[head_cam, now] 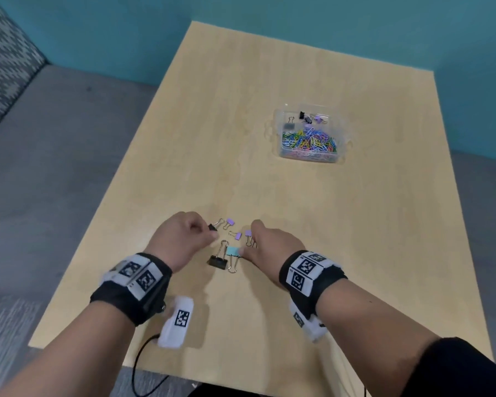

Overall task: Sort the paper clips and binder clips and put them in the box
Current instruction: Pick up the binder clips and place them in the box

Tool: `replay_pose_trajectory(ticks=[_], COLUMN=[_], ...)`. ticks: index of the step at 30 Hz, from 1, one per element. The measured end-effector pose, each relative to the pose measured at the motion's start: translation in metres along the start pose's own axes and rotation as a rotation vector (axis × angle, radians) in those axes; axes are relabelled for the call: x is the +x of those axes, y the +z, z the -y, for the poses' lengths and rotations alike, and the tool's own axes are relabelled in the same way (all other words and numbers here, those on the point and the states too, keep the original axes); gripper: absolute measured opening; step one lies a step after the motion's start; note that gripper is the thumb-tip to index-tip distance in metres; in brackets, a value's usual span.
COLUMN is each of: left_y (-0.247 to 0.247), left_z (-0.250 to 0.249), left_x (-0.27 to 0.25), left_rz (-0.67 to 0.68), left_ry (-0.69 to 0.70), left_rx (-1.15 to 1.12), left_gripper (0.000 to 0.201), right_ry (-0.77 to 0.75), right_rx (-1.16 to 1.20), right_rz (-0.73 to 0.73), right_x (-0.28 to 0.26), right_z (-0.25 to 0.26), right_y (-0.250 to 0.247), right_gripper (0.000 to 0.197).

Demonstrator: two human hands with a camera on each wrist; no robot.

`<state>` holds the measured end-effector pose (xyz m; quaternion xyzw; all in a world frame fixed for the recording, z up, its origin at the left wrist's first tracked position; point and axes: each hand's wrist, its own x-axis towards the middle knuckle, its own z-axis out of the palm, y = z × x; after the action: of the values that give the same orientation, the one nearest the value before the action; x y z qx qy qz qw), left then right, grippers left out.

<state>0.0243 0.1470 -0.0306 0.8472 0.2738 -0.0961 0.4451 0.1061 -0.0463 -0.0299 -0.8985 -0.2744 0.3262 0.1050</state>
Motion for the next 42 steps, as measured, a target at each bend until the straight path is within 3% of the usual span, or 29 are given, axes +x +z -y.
replay_pose_trajectory(ticks=[3,7,14,17,18,22,26,28,30,32,34,36,38,40,42], left_y=[0.014,0.040,0.051,0.049,0.048,0.041,0.025,0.014,0.006,0.003,0.004,0.007,0.008,0.008,0.010], left_z=[-0.005,-0.002,-0.004,-0.008,-0.009,-0.007,-0.004,-0.004,-0.002,0.001,0.001,-0.002,-0.002,-0.001,-0.004], left_x=[-0.019,-0.032,-0.031,-0.029,-0.029,-0.026,-0.021,-0.018,-0.012,-0.004,0.003,0.010,0.017,0.022,0.023], left_rz=[0.058,0.066,0.050,0.029,0.025,0.030,0.048,0.073,0.052,-0.014,-0.096,-0.143,-0.133,-0.124,-0.141], left_ry=[0.053,0.030,0.086,0.051,0.040,-0.062,-0.324,-0.373,-0.380,-0.347,-0.267,-0.176,-0.141,-0.177,-0.197], left_rx=[0.337,0.436,0.500,0.456,0.438,0.189,-0.677,-0.917,-0.979,-0.848,-0.583,-0.321,-0.259,-0.310,-0.307], left_gripper=[0.038,0.046,0.034,0.022,0.018,0.013,0.014,0.012,0.013,0.020,0.022,0.014,0.013,0.015,0.016], right_ry=[0.027,0.018,-0.093,-0.106,-0.105,-0.132,-0.172,-0.174,-0.156,-0.136,-0.049,0.116,0.207,0.143,0.082], right_rx=[0.027,0.027,-0.102,-0.158,-0.161,-0.139,-0.179,-0.190,-0.206,-0.191,0.007,0.581,1.279,1.784,1.955], right_rz=[-0.001,0.040,0.124,0.090,0.081,0.074,0.091,0.062,0.045,0.064,0.087,0.070,0.099,0.172,0.173], right_x=[0.004,0.005,-0.002,-0.005,-0.007,-0.013,-0.014,-0.014,-0.016,-0.018,-0.017,-0.018,-0.024,-0.030,-0.029], right_z=[0.000,0.001,-0.011,-0.017,-0.019,-0.023,-0.026,-0.025,-0.023,-0.020,-0.020,-0.022,-0.027,-0.033,-0.035], right_y=[0.005,0.006,0.006,0.007,0.008,0.007,0.009,0.010,0.010,0.007,0.001,-0.007,-0.017,-0.028,-0.039], right_gripper=[0.029,0.024,0.019,0.005,0.010,0.015,0.020,0.016,0.017,0.016,0.014,0.010,0.005,0.013,0.018])
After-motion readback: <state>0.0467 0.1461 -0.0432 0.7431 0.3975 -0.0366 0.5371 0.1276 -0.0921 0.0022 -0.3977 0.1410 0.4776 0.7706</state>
